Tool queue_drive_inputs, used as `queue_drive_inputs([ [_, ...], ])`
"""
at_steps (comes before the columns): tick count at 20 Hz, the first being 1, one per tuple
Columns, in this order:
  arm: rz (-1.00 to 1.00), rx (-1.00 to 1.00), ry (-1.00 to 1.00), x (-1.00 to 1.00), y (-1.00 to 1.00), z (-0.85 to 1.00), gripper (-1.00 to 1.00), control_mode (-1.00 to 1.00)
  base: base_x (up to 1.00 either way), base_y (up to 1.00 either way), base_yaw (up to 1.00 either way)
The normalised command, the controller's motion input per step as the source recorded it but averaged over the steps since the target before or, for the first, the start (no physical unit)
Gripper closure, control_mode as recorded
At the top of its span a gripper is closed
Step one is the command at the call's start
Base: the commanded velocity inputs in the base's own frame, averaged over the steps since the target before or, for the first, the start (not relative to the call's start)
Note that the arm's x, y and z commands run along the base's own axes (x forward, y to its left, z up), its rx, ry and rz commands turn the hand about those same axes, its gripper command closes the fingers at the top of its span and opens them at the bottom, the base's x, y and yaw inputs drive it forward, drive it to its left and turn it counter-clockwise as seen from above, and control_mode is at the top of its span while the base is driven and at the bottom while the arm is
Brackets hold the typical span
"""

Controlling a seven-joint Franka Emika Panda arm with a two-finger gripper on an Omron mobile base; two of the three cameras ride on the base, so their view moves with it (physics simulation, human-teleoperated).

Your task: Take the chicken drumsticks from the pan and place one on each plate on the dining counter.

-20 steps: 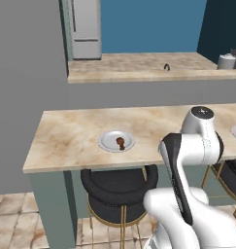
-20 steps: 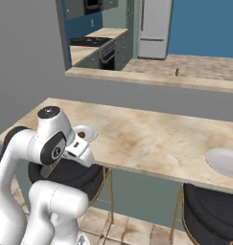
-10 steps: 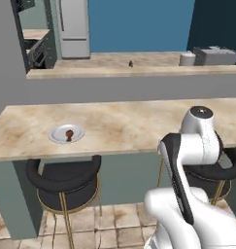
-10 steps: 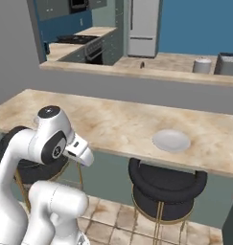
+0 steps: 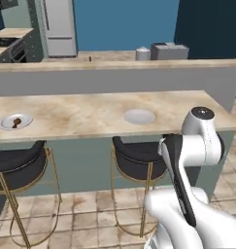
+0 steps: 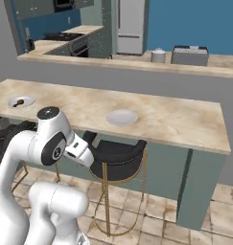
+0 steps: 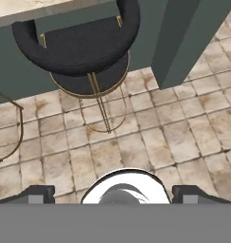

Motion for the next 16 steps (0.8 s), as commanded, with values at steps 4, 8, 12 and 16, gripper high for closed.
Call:
queue_drive_inputs([
  [4, 0.00, 0.00, 0.00, 0.00, 0.00, 0.00, -1.00, 1.00, 0.00, -1.00, -0.01],
  [8, 0.00, 0.00, 0.00, 0.00, 0.00, 0.00, -1.00, 1.00, 0.10, -1.00, -0.08],
  [12, 0.00, 0.00, 0.00, 0.00, 0.00, 0.00, -1.00, 1.00, 0.35, -1.00, -0.27],
  [16, 0.00, 0.00, 0.00, 0.00, 0.00, 0.00, -1.00, 1.00, 0.59, -1.00, -0.38],
])
